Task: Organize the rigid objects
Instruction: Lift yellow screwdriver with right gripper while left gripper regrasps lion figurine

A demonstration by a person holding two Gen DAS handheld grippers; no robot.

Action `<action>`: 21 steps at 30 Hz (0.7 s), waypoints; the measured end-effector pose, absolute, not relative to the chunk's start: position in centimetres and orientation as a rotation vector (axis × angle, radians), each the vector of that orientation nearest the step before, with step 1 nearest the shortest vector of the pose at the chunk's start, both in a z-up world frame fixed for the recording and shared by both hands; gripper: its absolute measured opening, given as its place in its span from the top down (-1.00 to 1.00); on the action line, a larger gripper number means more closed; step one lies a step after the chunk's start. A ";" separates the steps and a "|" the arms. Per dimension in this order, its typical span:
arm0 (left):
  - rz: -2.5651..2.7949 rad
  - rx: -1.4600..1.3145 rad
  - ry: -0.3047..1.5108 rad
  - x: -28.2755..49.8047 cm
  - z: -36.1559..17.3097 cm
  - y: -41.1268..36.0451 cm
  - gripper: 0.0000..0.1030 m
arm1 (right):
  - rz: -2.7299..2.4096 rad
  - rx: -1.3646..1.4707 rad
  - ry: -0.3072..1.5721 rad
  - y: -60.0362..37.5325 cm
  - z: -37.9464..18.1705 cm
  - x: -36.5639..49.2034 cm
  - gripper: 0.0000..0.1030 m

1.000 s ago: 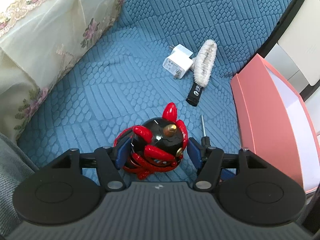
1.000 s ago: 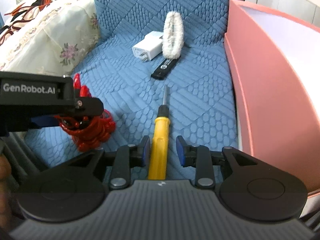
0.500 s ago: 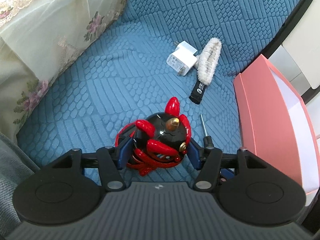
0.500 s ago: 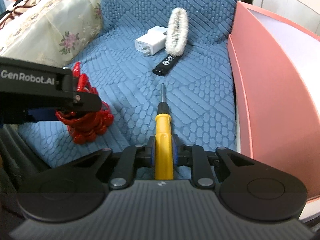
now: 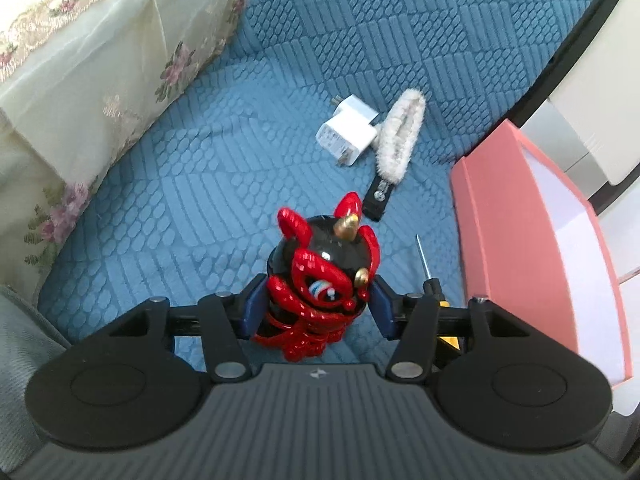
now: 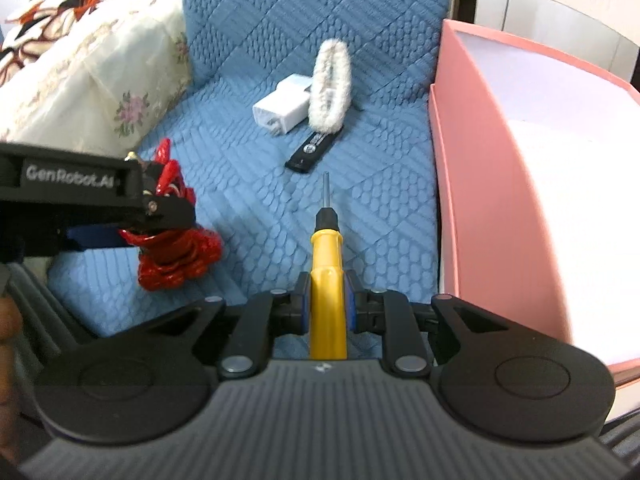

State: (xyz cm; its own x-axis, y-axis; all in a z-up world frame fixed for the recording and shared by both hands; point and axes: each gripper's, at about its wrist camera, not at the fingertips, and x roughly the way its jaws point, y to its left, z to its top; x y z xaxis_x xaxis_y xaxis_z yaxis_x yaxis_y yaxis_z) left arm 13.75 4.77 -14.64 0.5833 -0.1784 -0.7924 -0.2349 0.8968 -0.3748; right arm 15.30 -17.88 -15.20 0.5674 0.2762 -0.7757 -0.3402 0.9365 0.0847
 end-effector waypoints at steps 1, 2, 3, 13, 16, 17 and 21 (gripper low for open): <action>0.030 -0.472 0.949 13.7 -14.4 4.7 -0.15 | 0.364 -0.074 0.893 -18.0 -14.9 15.3 0.61; 0.029 -0.465 0.946 13.8 -14.1 4.5 -0.15 | 0.366 -0.075 0.886 -18.2 -14.5 15.2 0.61; 0.028 -0.459 0.944 13.9 -13.9 4.3 -0.15 | 0.369 -0.075 0.880 -18.3 -14.2 15.1 0.61; -0.005 -0.455 0.909 13.9 -10.8 3.4 -0.12 | 0.372 -0.035 0.813 -20.3 -9.2 15.0 0.61; -0.030 -0.460 0.906 13.8 -9.4 2.9 -0.08 | 0.380 -0.036 0.787 -20.7 -7.5 14.9 0.61; -0.041 -0.459 0.902 13.8 -9.0 2.7 0.00 | 0.384 -0.035 0.781 -20.8 -7.0 15.0 0.61; -0.078 -0.435 0.875 13.9 -7.0 1.3 0.38 | 0.399 -0.032 0.759 -21.4 -5.3 15.1 0.61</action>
State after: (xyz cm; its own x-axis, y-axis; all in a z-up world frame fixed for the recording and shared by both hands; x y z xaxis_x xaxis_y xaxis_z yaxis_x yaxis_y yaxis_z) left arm 13.94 1.28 -7.01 0.6442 -0.2418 -0.7256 -0.1093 0.9099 -0.4002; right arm 15.07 -21.39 -5.29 0.6547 0.3405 -0.6749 -0.3631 0.9247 0.1143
